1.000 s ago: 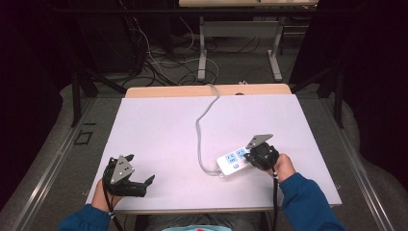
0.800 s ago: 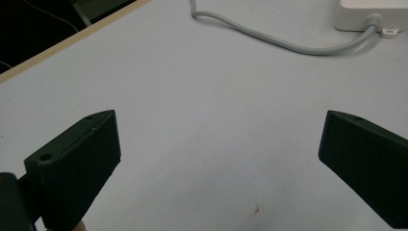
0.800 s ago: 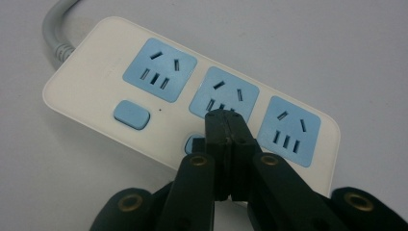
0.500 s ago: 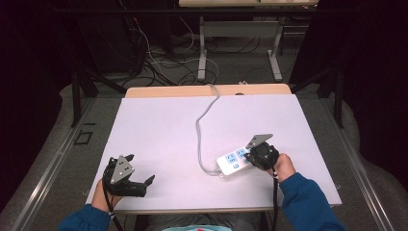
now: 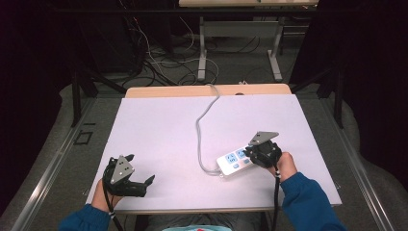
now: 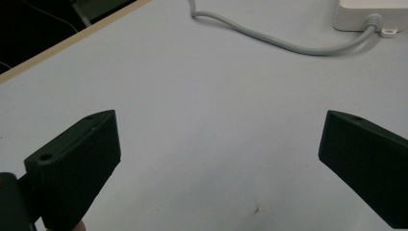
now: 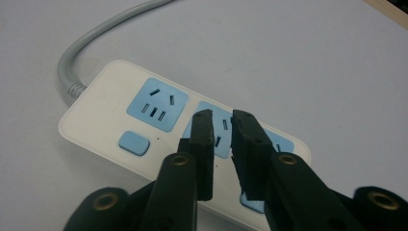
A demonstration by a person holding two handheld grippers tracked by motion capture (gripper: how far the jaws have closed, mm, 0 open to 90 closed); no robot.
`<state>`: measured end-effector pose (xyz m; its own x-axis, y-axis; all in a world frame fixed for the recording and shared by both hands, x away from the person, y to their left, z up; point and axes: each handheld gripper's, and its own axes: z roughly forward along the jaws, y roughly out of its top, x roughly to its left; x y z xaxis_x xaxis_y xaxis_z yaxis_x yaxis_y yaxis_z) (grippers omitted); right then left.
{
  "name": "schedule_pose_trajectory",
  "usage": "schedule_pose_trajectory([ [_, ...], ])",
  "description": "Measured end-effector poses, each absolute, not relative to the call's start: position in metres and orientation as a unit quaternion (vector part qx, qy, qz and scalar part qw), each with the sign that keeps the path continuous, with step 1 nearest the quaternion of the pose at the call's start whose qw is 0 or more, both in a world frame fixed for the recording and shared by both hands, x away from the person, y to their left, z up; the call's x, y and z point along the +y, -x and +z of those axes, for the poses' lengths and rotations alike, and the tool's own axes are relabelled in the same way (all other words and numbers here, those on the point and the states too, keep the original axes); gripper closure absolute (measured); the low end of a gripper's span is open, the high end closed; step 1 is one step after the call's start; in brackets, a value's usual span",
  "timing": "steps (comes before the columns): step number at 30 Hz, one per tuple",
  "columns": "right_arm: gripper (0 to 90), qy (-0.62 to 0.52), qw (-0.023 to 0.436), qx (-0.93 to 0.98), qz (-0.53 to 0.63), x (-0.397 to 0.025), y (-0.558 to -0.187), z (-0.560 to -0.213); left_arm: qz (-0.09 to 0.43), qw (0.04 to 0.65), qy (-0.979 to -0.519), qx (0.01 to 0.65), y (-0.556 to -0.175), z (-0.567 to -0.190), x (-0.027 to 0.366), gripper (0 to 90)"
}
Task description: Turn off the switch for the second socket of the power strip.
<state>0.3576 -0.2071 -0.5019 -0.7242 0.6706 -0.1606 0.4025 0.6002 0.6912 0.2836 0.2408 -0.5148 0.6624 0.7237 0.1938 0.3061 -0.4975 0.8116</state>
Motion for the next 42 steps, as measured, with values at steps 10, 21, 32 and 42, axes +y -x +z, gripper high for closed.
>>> schedule_pose_trajectory([
  [10,32.8,-0.314,0.192,0.869,0.332,-0.207,-0.357,-0.499,0.266,0.393,-0.822,0.313,-0.284,-0.515,0.241,0.9],
  [21,3.1,-0.317,0.184,0.859,0.358,-0.212,-0.357,-0.495,0.266,0.392,-0.823,0.313,-0.284,-0.515,0.241,0.9],
  [32,0.0,-0.319,0.182,0.854,0.367,-0.217,-0.355,-0.493,0.266,0.393,-0.823,0.312,-0.284,-0.515,0.241,0.9],
  [42,0.0,-0.326,0.197,0.844,0.378,-0.222,-0.351,-0.493,0.265,0.391,-0.824,0.312,-0.284,-0.515,0.241,0.9],
])
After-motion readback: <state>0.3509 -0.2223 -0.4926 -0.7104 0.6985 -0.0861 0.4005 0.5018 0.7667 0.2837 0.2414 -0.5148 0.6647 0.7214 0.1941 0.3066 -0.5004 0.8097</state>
